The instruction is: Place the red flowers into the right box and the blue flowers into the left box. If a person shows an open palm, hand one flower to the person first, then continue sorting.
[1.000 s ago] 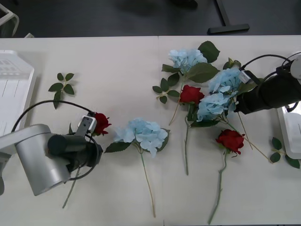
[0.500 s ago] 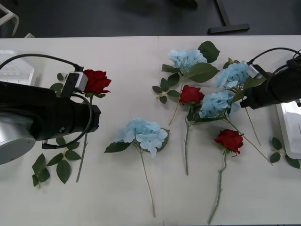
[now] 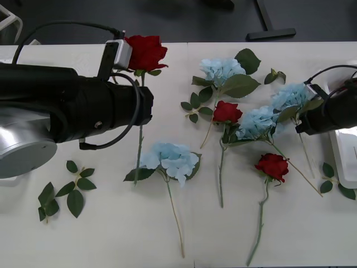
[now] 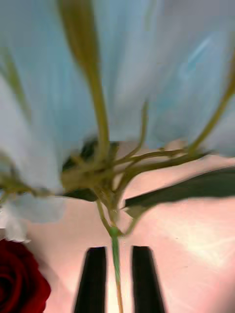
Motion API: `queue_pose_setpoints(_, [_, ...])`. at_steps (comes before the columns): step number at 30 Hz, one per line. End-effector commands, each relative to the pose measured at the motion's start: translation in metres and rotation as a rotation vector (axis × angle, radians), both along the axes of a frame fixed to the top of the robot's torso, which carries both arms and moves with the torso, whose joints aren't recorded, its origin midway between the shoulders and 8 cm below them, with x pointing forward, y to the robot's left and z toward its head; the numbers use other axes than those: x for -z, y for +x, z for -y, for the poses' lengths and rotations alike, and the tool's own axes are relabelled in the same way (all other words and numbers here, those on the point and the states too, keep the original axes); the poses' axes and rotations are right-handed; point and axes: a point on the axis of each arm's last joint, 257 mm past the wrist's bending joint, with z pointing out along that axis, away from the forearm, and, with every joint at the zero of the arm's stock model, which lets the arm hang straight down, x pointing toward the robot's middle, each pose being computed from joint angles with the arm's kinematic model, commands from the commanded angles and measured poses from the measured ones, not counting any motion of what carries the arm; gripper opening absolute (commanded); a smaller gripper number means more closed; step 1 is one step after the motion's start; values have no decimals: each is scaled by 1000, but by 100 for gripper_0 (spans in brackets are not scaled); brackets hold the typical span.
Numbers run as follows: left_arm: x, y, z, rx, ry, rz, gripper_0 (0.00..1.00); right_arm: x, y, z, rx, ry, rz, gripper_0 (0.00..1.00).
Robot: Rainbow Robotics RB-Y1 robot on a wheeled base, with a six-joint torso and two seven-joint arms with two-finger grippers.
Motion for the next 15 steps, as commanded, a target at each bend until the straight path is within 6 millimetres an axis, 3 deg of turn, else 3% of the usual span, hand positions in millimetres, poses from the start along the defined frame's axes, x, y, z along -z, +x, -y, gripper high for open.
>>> queue_pose_setpoints(1, [-67,1,45,29,-166,92,0,-14,21,-1,42,3,44,55])
queue_pose_setpoints(7, [-105,1,80,-14,-370,86,0,-13,13,7,21,-22,22,83])
queue_pose_setpoints(11, [-121,5,102,-28,-472,80,0,-23,2,6,-52,3,10,87])
queue_pose_setpoints(15, [-130,12,125,-49,-538,87,0,-54,-17,-3,-177,82,-4,87])
